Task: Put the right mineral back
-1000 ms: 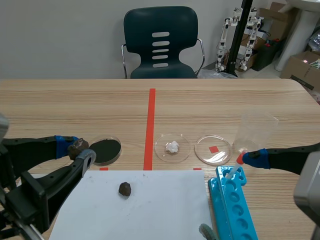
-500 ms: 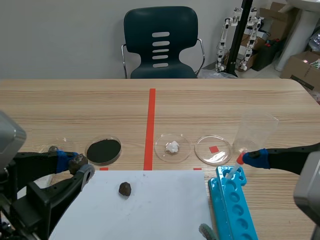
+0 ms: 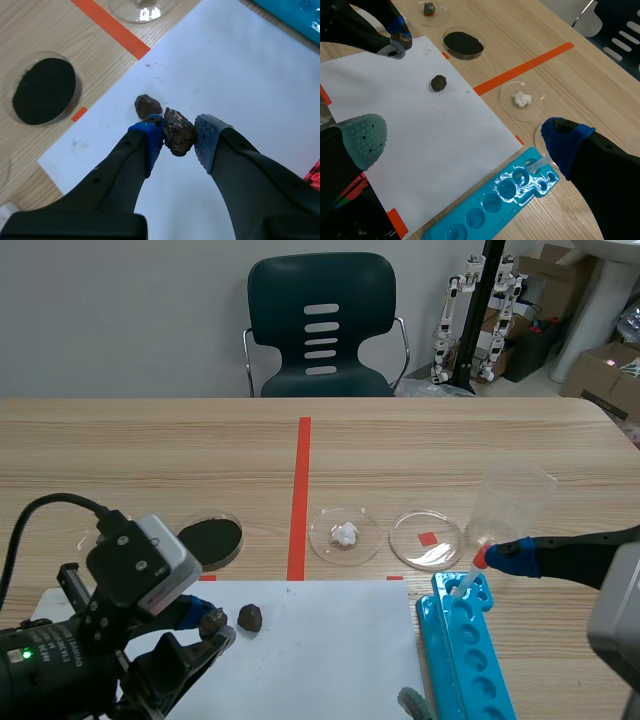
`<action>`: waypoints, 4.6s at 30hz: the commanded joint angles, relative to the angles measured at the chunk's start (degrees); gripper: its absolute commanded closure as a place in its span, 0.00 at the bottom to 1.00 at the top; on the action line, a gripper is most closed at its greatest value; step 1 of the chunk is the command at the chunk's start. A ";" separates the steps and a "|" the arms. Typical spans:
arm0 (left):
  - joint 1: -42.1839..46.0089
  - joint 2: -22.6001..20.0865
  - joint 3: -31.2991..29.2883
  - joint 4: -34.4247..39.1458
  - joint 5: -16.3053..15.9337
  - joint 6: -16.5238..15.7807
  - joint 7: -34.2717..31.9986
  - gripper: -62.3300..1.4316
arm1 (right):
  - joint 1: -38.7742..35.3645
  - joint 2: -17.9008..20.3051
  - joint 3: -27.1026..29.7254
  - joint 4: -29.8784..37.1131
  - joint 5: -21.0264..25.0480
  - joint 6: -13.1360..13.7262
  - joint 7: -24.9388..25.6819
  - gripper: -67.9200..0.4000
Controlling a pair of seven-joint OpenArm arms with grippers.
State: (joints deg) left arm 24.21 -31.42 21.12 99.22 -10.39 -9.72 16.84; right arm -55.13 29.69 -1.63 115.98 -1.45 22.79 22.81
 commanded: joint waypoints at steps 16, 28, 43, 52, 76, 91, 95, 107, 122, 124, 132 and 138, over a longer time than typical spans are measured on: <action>-20.37 10.43 16.17 -8.09 -5.73 13.81 24.76 0.84 | -0.22 0.13 0.15 0.31 0.63 -0.24 0.70 0.04; -27.54 21.77 18.80 -18.36 -5.70 22.51 29.77 0.84 | -0.22 0.13 0.15 0.31 0.63 -0.24 0.70 0.04; -32.52 29.57 18.80 -28.79 -4.79 22.49 30.62 0.84 | -0.22 0.13 0.15 0.31 0.63 -0.24 0.70 0.04; -34.71 32.65 18.78 -34.12 -4.59 22.51 31.93 0.84 | -0.22 0.15 0.15 0.31 0.63 -0.24 0.70 0.04; -36.74 34.77 18.78 -36.54 -4.15 25.07 35.74 0.84 | -0.22 0.15 0.15 0.31 0.63 -0.24 0.70 0.04; -36.72 34.75 18.78 -36.54 -4.44 25.07 35.71 0.63 | -0.22 0.15 0.15 0.31 0.63 -0.24 0.70 0.04; -36.72 34.75 18.78 -36.54 -4.46 26.32 35.71 0.44 | -0.22 0.15 0.15 0.31 0.63 -0.24 0.70 0.04; -36.48 34.73 18.78 -36.54 -4.39 27.15 35.34 0.00 | -0.22 0.15 0.15 0.31 0.63 -0.24 0.70 0.04; -30.53 27.58 18.67 -24.44 -4.39 26.95 25.49 0.00 | -0.22 0.13 0.15 0.31 0.63 -0.24 0.70 0.04; -28.83 25.51 18.67 -21.84 -4.39 26.95 23.52 0.00 | -0.22 0.13 0.15 0.31 0.63 -0.24 0.68 0.04; -25.03 20.72 18.67 -16.79 -4.39 26.97 18.08 0.00 | -0.22 0.13 0.15 0.31 0.63 -0.24 0.70 0.04; -25.03 20.76 18.67 -16.79 -4.39 26.97 18.03 0.00 | -0.22 0.13 0.15 0.31 0.63 -0.24 0.70 0.04</action>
State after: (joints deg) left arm -0.19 -11.42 39.94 82.17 -14.66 17.34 35.68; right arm -55.13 29.69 -1.63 115.98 -1.45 22.79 22.83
